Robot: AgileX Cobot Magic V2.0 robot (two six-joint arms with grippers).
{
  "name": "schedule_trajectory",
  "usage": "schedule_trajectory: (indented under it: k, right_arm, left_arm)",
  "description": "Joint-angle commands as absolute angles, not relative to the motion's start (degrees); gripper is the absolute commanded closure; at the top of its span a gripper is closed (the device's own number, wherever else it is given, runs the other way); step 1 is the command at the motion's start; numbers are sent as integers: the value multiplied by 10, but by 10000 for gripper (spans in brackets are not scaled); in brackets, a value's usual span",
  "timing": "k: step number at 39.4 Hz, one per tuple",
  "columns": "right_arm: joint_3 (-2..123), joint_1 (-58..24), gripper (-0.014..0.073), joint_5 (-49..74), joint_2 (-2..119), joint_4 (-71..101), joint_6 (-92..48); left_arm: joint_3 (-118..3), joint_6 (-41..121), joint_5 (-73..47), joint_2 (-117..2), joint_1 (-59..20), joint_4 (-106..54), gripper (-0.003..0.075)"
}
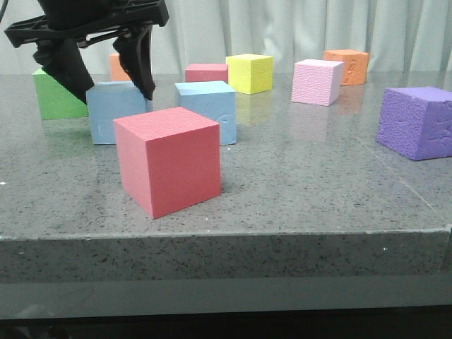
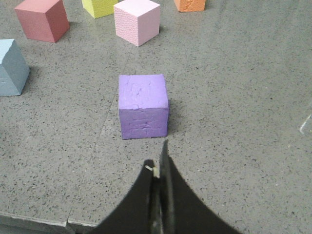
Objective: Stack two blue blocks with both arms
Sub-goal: 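Lower the left gripper onto the light blue cube near the green cube and grasp, then lift the cube with the left gripper and set it atop the other light blue cube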
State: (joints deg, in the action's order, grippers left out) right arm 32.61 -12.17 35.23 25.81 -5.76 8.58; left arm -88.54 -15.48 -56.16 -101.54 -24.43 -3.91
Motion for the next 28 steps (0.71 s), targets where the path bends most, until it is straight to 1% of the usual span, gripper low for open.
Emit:
schedule_trajectory:
  k: [1,5,19,23,28]
  right_arm:
    - [341,-118,661,306,261,-62,79]
    - [341,-118,661,306,261,-62,79]
    - [341,-118,661,306,261,-62,79]
    - [341,-118,661,306,261,-62,79]
    - [341,-118,661,306,261,-61,79]
  left_arm:
    - [-905,-162,-536,-989,-249,-44,393]
    - [-917,-162,-544,-989,-249,-44,426]
    - [-1056,-145,-668,-989,-249,-44,427]
    - [-1079,-145,-696,-989,-250,-48,427]
    - [-1088,-141,-696,-989,-261,-49,427]
